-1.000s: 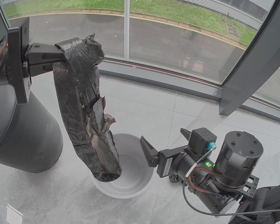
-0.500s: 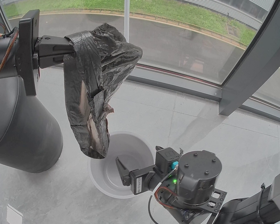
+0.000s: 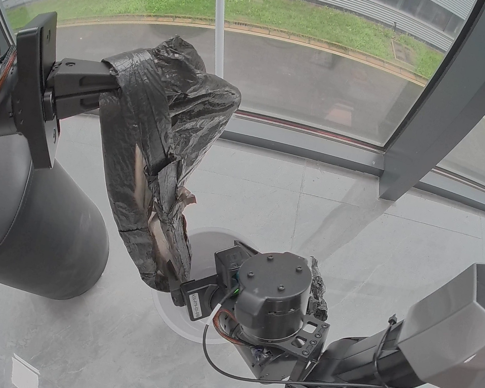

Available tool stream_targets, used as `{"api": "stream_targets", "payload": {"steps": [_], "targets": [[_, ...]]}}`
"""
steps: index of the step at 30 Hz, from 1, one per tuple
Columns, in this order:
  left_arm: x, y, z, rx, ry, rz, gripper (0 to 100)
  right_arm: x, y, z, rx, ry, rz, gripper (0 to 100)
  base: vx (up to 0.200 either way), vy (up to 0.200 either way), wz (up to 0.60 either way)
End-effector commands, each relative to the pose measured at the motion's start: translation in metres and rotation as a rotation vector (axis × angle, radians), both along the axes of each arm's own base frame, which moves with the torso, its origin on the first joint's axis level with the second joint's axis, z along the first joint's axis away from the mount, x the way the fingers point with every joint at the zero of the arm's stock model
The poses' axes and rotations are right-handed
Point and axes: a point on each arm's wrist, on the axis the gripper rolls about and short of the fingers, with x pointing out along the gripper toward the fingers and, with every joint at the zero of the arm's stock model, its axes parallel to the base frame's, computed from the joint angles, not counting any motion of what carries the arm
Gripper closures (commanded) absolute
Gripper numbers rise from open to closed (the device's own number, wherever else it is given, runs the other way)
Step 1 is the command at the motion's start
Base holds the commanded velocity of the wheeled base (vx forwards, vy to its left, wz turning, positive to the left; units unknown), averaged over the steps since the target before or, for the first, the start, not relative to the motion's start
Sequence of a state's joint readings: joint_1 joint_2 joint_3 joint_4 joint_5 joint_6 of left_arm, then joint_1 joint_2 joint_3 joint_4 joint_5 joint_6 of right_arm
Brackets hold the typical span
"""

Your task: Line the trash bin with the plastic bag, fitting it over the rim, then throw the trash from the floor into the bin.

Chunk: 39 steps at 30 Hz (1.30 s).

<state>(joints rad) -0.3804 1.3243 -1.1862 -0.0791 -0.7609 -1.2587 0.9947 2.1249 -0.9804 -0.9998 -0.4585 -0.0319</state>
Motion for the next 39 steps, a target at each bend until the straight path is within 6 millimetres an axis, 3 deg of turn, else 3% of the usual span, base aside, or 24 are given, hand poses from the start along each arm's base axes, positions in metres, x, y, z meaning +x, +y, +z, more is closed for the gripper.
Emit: {"api": "stream_targets", "payload": {"steps": [1, 13, 22, 23, 34, 37, 39], "targets": [[-0.006, 0.002, 0.003, -0.005, -0.011, -0.003, 100, 0.007, 0.012, -0.017, -0.023, 0.01, 0.0, 0, 0.0, 0.0, 0.0], [-0.024, 0.004, 0.006, -0.023, -0.023, -0.033, 100, 0.025, 0.022, -0.021, -0.026, -0.027, -0.014, 0, 0.0, 0.0, 0.0], [-0.028, 0.006, 0.006, -0.026, -0.025, -0.035, 100, 0.024, 0.04, -0.018, -0.039, -0.075, 0.012, 0, 0.0, 0.0, 0.0], [-0.029, 0.006, 0.006, -0.026, -0.027, -0.036, 100, 0.023, 0.041, -0.019, -0.041, -0.073, 0.016, 100, 0.0, 0.0, 0.0], [-0.029, 0.006, 0.002, -0.021, -0.017, -0.032, 100, 0.018, 0.034, -0.024, -0.059, -0.056, 0.018, 100, 0.0, 0.0, 0.0], [-0.028, 0.007, -0.001, -0.019, -0.011, -0.024, 100, 0.011, 0.029, -0.023, -0.073, -0.048, 0.024, 100, 0.0, 0.0, 0.0], [-0.025, 0.011, -0.012, -0.003, 0.016, 0.002, 100, -0.012, 0.01, -0.016, -0.11, -0.021, 0.053, 100, 0.0, 0.0, 0.0]]}}
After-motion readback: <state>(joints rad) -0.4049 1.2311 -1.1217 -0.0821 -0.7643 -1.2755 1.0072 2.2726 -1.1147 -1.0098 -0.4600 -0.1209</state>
